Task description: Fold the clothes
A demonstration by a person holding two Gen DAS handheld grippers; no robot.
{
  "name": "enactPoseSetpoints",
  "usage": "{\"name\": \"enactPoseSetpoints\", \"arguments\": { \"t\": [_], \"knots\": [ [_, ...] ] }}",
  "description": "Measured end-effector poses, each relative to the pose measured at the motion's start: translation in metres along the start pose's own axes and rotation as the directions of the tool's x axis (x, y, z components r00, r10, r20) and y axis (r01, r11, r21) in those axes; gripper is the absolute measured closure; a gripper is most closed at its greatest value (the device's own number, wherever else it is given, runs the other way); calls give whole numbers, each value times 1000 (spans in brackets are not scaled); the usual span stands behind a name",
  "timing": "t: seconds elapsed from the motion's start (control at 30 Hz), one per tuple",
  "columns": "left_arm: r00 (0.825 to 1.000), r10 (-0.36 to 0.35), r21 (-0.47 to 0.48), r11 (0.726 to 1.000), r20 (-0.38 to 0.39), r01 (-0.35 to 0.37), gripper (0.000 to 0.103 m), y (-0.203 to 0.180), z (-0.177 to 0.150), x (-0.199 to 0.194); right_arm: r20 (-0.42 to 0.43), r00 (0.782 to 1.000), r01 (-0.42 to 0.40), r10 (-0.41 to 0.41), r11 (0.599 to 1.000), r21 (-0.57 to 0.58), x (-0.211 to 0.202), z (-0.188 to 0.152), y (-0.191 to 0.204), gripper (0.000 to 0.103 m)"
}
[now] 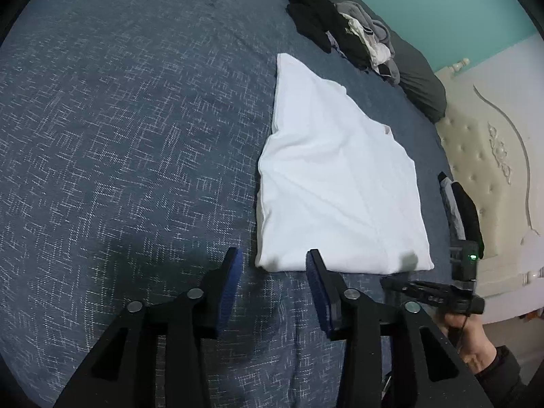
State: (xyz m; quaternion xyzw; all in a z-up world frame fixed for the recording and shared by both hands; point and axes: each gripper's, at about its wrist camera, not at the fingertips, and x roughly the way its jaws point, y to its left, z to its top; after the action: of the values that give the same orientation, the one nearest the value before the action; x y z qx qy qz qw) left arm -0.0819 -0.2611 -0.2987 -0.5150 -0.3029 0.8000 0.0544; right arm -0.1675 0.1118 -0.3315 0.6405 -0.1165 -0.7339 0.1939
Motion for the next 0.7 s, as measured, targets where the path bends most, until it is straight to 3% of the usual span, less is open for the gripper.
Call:
{"name": "enactPoseSetpoints", "arguments": {
  "t": [0.07,0.3,0.7],
  "knots": [
    [1000,-12,-3,1000,-5,12,46,0,0,3,36,999,-12,11,1000,23,-17,-2,-12,94],
    [998,-45,-67,997,-47,42,46,10,1,26,141,990,-33,16,992,119,-72,-11,-66,94],
    [994,-100,-156,984,-46,92,46,20,-1,55,234,972,-75,13,964,256,-114,-29,-136,94]
  ]
}}
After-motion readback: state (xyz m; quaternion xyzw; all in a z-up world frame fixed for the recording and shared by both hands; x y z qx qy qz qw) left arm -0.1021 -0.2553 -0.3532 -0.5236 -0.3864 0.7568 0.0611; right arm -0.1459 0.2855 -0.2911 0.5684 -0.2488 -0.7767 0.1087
